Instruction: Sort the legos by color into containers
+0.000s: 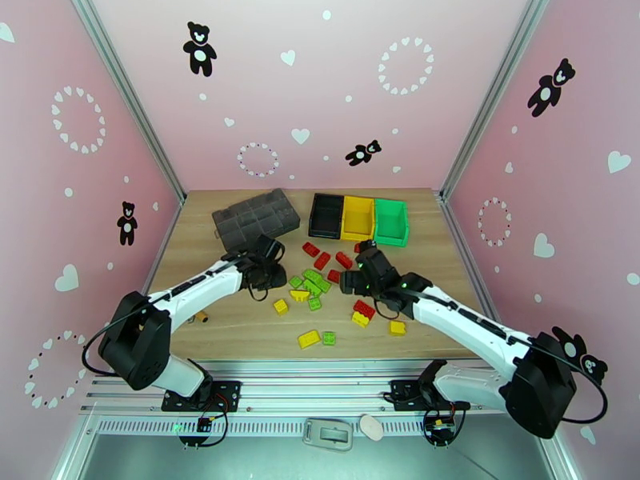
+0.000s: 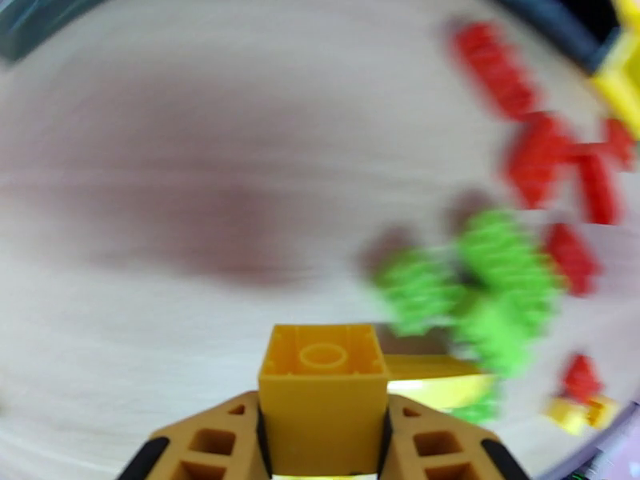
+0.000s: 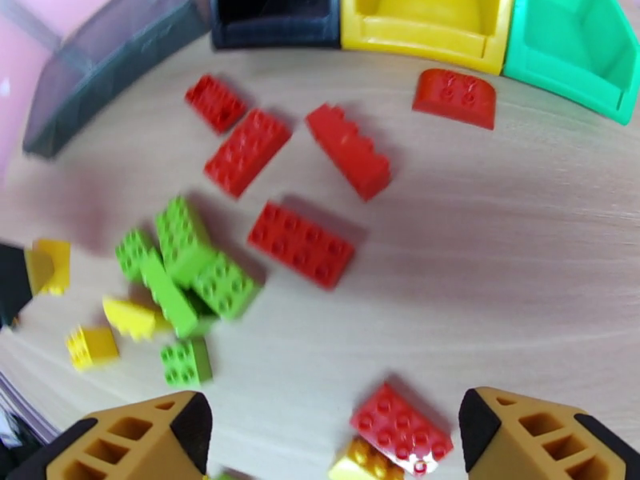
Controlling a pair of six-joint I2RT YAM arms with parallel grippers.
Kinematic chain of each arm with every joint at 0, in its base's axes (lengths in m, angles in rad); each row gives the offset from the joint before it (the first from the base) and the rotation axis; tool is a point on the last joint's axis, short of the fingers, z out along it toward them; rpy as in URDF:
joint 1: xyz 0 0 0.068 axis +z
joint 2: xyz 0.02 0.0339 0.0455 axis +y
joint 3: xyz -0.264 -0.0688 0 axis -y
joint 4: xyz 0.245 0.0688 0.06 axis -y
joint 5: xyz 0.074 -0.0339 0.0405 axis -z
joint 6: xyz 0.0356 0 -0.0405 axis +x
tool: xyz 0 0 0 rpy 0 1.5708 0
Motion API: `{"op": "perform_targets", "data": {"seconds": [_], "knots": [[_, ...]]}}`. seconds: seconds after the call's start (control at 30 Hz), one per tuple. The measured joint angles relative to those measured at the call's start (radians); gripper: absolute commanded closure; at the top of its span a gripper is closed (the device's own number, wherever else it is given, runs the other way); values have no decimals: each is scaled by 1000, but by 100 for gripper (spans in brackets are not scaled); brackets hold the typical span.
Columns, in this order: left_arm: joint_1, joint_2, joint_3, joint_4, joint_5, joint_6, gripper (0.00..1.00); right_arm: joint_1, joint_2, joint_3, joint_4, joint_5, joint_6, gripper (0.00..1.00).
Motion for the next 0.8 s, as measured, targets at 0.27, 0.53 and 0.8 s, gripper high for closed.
{"op": "perform_targets", "data": {"seconds": [0.27,0.53,0.8], "knots": [[0,145,212,165,238,9,78,-190,124,61,132,-252,40,11],[-40,498,589,266,387,-24,80,-304,156,134,175,-363,55,11],[-65,779,961,259,414,-68,80,-443,139,143,150,-386,46,8]]}}
